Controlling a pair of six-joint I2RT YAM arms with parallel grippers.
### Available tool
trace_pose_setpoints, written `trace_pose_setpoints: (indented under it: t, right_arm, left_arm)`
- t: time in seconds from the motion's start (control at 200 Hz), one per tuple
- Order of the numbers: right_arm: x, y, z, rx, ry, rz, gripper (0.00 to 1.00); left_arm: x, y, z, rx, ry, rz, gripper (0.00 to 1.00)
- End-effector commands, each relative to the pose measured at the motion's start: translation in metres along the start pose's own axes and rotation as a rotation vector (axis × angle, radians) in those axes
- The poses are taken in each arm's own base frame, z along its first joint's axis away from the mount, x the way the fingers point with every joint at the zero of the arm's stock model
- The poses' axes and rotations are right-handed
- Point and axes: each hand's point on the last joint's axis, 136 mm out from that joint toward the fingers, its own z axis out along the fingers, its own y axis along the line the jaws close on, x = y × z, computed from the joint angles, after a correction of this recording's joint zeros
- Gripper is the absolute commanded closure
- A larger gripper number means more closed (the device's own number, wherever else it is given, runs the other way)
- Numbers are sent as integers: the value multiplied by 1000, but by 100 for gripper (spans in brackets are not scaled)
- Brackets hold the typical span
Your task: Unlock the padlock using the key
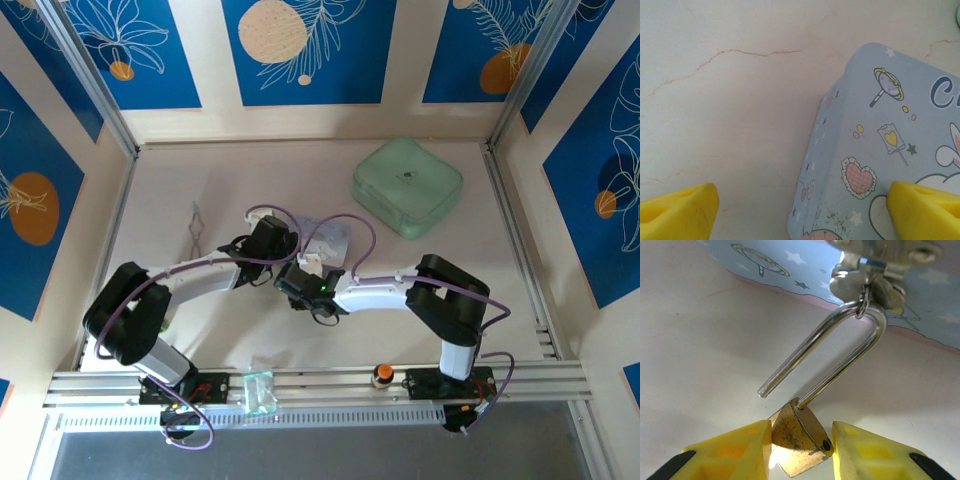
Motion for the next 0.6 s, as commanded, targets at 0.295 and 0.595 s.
trace_pose_setpoints:
  t: [0.295, 0.595]
  right_arm:
    - [55, -90, -5, 254, 163, 2, 74]
    - [55, -102, -14, 154, 162, 85, 75]
  left_arm:
    - [34, -11, -12, 80, 127, 4, 15]
    - [52, -22, -35, 116, 136, -18, 16]
